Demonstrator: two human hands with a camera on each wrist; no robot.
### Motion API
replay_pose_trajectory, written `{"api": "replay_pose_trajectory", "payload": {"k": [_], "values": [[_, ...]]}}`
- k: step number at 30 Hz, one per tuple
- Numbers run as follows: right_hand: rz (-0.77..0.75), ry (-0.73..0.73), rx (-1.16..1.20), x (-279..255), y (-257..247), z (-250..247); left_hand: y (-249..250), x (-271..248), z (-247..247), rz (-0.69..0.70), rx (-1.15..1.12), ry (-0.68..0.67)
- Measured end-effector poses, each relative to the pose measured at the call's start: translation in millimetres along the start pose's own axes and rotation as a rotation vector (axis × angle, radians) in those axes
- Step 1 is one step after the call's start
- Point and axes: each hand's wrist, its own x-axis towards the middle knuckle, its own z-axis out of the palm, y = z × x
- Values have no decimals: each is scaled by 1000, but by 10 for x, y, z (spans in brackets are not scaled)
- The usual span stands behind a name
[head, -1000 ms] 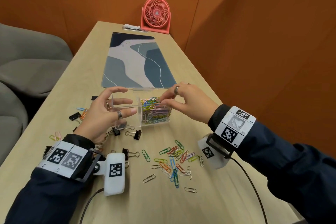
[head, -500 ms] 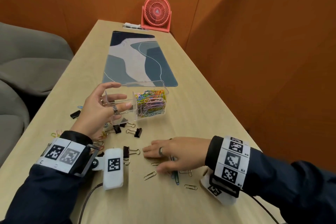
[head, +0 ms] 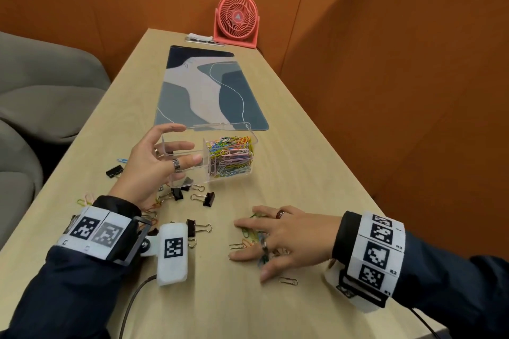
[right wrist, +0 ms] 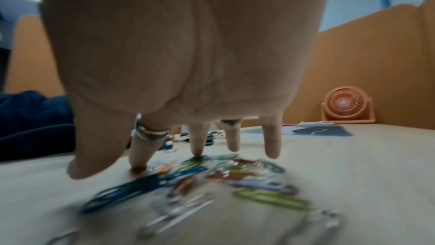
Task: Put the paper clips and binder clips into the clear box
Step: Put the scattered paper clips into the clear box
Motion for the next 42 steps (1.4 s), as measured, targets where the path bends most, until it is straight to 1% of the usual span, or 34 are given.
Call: {"api": "replay_pose_trajectory", "payload": {"k": [3,5,7,11,13,16,18,21,24,29,31,34,38,42], "values": [[84,35,103,-119,162,-35,7,-8,10,3,-2,-4],[95,95,194,-149,227,-53,13,-13,21,2,0,-10],[76,113,228,-126,221,-42,11,-15,32,0,2,-16],[20,66,139,-16,102,63,1,-15,26,-5,-1,-10],[28,82,107,-19,106,75,-2,-13,23,-7,2,-6],[59,127,148,-65,159,36,-2,-9,22,-8,6,-2],[44,153,152,-69,148,33,-3,-6,25,-10,11,-2],[14,140,125,-38,92,64,-6,-10,20,-15,22,-4],[32,134,193,-75,146,58,-6,-8,22,-17,26,-8],[98,317,427,-147,291,25,-6,-6,27,-16,25,-17],[112,310,401,-104,312,35,-10,-6,25,-16,26,-18],[99,249,323,-28,307,58,-15,-6,20,-12,26,-15],[63,260,342,-68,300,45,-25,9,10,-7,28,-6],[86,316,402,-137,328,24,-37,13,8,-6,35,-8]]}}
